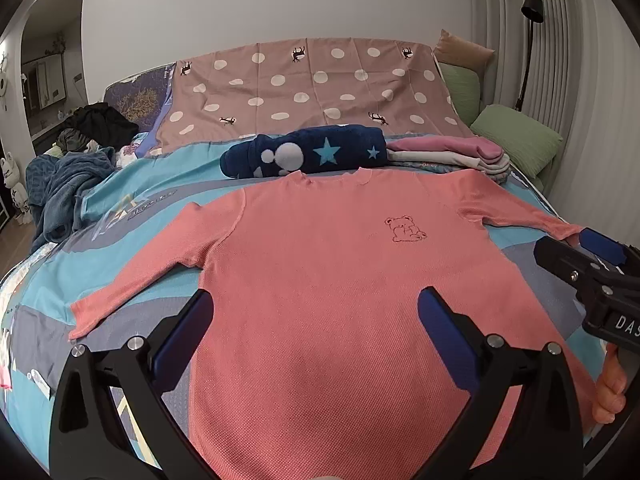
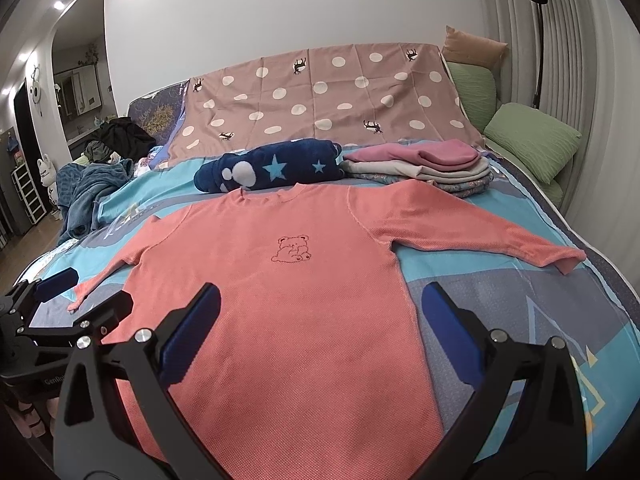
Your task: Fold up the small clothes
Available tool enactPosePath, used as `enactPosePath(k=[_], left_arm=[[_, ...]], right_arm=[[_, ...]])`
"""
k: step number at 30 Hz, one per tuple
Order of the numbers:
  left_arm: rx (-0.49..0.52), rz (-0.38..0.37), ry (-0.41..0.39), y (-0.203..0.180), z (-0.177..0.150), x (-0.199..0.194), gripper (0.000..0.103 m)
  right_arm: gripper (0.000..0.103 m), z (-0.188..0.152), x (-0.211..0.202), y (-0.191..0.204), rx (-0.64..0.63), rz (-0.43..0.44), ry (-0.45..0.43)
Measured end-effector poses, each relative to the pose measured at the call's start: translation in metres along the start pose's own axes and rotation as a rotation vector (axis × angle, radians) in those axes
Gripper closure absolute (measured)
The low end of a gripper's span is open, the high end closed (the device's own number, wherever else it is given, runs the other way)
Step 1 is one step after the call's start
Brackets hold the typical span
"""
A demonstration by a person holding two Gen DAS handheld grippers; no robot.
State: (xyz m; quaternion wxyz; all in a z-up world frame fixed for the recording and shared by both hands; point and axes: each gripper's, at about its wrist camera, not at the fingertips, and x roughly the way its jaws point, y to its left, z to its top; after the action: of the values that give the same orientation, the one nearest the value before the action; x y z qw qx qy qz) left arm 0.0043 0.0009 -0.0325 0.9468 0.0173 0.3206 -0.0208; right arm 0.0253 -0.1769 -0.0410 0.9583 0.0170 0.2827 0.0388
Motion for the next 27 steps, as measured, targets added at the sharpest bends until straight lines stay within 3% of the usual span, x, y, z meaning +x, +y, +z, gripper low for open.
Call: enactPosePath(k=[27], left_arm=[[-0.098,-0.069,0.046,0.025,-0.01,0.017,0.001]], right_arm=[[0.002,-0.001,0.014,0.011,-0.018,0.006,0.053]])
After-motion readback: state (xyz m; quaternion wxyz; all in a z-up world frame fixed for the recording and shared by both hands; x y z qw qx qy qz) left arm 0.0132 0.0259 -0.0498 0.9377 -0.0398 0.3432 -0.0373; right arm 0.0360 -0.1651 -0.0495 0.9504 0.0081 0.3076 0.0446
